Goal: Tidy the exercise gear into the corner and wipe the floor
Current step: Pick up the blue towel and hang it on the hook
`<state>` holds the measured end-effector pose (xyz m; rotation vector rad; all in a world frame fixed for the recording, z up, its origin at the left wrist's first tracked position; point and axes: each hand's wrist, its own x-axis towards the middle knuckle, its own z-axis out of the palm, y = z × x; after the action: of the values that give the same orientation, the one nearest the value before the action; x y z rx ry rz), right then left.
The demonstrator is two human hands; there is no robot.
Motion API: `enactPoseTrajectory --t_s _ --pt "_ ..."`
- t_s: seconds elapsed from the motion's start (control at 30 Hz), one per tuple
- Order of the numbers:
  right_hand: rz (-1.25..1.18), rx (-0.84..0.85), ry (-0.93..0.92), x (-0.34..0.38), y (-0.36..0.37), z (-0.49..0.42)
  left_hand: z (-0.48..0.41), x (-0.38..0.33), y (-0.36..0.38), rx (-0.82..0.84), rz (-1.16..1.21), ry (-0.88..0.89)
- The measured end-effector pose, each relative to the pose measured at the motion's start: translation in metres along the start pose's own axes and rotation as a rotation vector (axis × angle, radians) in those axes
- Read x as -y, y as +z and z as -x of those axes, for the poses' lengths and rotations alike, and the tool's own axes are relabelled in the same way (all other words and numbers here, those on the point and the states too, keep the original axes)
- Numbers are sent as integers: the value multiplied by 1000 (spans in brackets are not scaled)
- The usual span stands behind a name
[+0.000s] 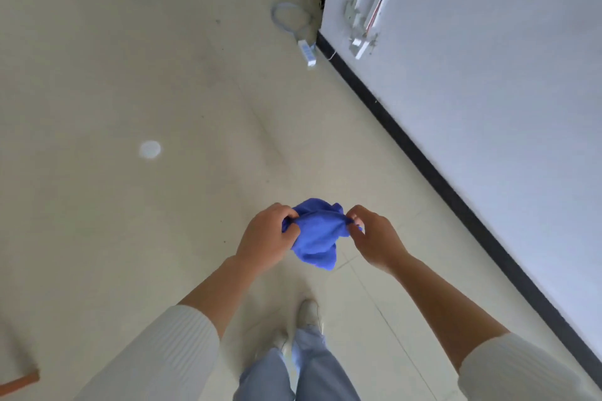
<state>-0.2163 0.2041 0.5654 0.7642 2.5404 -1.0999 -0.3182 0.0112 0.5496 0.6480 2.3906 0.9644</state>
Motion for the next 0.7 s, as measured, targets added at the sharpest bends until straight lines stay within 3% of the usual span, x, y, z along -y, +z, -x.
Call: enactPoseTrajectory --t_s 0.13,0.2,0.33,0.63,0.7 --pt "-91 -91 26 32 -57 52 19 -62 -38 5 33 56" --pt "-187 -287 66 39 -93 113 41 -115 -57 87 -6 211" --pt "-279 -352 39 45 -121 137 36 -151 -64 143 11 285" --pt "-491 -652 36 18 -191 271 65 -289 -14 697 -119 524" --pt "-529 -704 33 3 -205 302 82 -324 8 710 -193 631"
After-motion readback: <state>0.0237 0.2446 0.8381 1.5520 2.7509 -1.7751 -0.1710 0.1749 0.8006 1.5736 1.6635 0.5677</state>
